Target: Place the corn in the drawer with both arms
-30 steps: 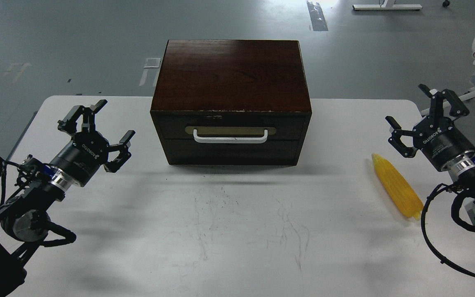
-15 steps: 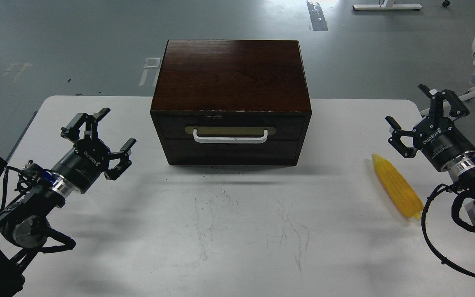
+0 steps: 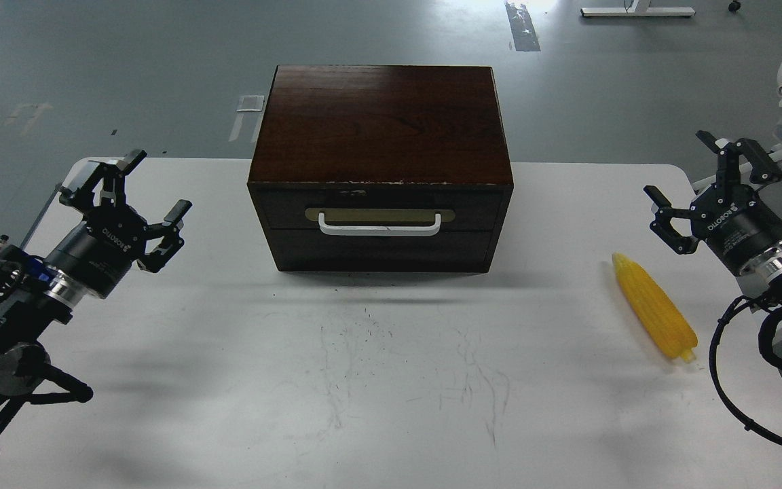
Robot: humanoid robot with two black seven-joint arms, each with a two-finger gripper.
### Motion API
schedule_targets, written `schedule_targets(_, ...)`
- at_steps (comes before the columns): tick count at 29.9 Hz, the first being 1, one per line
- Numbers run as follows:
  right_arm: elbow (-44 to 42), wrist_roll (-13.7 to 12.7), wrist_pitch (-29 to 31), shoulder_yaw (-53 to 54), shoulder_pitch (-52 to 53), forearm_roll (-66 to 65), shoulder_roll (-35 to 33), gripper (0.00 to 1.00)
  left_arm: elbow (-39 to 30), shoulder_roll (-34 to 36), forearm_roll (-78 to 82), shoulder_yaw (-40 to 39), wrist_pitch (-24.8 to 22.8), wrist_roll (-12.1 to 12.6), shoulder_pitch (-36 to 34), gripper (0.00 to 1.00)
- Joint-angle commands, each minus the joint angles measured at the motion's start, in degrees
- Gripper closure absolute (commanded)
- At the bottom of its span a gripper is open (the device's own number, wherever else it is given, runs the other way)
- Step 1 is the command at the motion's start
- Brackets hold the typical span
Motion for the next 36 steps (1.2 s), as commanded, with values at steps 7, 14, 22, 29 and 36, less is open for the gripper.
schedule_targets(7,0.1,0.0,0.0,-0.1,0.5,0.0,-0.4,0.00,-8.9,11.4,20.6,-0.1,0.0,-0.1,-9.2,0.01)
schedule_targets(14,0.1,0.1,0.0,-0.1,0.5,-0.2,-0.3,0.00,-21.1,11.7,43.7,-0.2,0.0,-0.1,-13.6,0.01)
schedule_targets(22,0.1,0.5,0.0,-0.1,0.6,-0.3,-0.3,0.00,-23.9,6.6,70.8,7.5,0.0,-0.1,-26.8,0.01)
schedule_targets(29,0.1,0.5,0.0,0.0,0.6,-0.5,-0.3,0.00,-22.9,4.0,78.9,34.5,0.0,-0.1,-50.9,0.01)
schedule_targets(36,0.1,0.6,0.0,0.1,0.6,-0.6,-0.4,0.00,-20.8,-3.6,83.0,48.3,0.0,-0.1,-64.0,0.01)
